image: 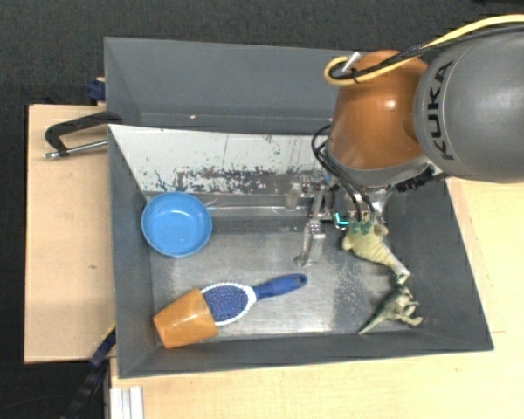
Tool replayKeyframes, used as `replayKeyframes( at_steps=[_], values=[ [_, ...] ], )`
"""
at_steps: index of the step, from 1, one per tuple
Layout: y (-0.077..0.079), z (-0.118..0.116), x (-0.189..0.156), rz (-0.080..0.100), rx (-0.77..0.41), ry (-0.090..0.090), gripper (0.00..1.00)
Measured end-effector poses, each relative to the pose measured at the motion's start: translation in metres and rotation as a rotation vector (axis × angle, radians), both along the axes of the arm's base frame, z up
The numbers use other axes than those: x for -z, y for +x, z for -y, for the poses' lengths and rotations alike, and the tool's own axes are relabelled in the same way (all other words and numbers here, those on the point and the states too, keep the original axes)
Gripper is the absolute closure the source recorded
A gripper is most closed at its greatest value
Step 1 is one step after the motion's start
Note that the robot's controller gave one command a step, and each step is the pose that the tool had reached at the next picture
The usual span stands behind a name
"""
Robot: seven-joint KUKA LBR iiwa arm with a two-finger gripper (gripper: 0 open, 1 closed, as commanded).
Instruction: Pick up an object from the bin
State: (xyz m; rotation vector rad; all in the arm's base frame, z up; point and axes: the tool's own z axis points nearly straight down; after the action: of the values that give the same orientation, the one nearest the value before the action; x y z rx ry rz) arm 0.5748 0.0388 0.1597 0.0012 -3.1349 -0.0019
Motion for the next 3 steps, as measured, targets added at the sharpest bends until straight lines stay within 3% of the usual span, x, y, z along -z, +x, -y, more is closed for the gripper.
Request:
replayKeyframes(
  at_steps=[1, 2, 3],
  values=[
    [-0.077, 0.012, 0.06, 0.0, -0.336, 0.001, 0.0],
    [0.004, 0.008, 0.087, 0.016, -0.283, 0.0, 0.0],
    [0.002, 0.009, 0.086, 0.012, -0.283, 0.001, 1.0]
  ],
)
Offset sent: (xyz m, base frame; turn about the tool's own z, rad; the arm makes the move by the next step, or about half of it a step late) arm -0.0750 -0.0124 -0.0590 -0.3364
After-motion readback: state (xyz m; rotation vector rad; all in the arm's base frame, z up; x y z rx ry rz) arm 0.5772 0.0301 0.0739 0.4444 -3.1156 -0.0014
